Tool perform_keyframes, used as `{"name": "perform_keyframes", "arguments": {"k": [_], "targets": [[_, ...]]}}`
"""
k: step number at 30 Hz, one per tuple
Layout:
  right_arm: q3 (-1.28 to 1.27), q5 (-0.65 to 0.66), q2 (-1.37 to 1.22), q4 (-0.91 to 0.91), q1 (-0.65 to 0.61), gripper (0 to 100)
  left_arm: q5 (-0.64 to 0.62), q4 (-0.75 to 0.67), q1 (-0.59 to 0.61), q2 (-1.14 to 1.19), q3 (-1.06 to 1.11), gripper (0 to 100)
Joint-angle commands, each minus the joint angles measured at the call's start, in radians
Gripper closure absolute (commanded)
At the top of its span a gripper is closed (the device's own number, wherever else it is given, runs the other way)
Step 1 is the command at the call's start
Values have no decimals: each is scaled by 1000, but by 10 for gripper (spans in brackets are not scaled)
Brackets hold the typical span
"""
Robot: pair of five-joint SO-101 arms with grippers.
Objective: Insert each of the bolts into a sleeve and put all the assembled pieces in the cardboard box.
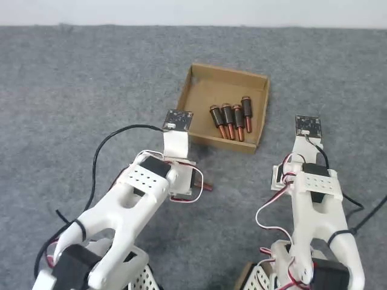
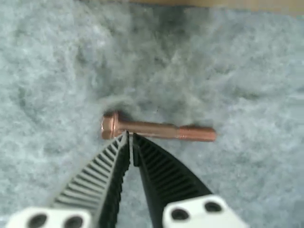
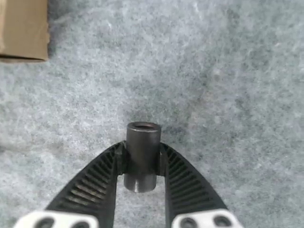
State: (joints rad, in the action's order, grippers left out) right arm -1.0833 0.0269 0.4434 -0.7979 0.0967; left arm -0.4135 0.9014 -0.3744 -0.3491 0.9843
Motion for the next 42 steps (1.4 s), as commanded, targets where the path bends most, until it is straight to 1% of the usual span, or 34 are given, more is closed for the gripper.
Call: {"name": "perform_keyframes", "arguments": {"k": [1, 10, 17, 21, 23, 29, 35, 42], "targets": [[-5, 17, 45, 16, -7, 991, -6, 14, -5, -40, 5, 990], [-5, 17, 45, 16, -7, 991, -3, 15, -3, 123, -38, 990], [-3, 17, 45, 16, -7, 991, -2, 2, 8, 181, -68, 990], [-3, 17, 45, 13, -7, 991, -8, -77, 98, 183, -74, 990], [-3, 17, 45, 12, -7, 991, -8, -106, 121, 180, -74, 990], [-5, 17, 50, 8, -7, 991, -9, -130, 112, 184, -96, 990], [-5, 17, 51, 7, -5, 991, -9, -272, 126, 186, -101, 990], [-5, 17, 51, 7, -4, 991, -9, -285, 120, 175, -99, 988]]}}
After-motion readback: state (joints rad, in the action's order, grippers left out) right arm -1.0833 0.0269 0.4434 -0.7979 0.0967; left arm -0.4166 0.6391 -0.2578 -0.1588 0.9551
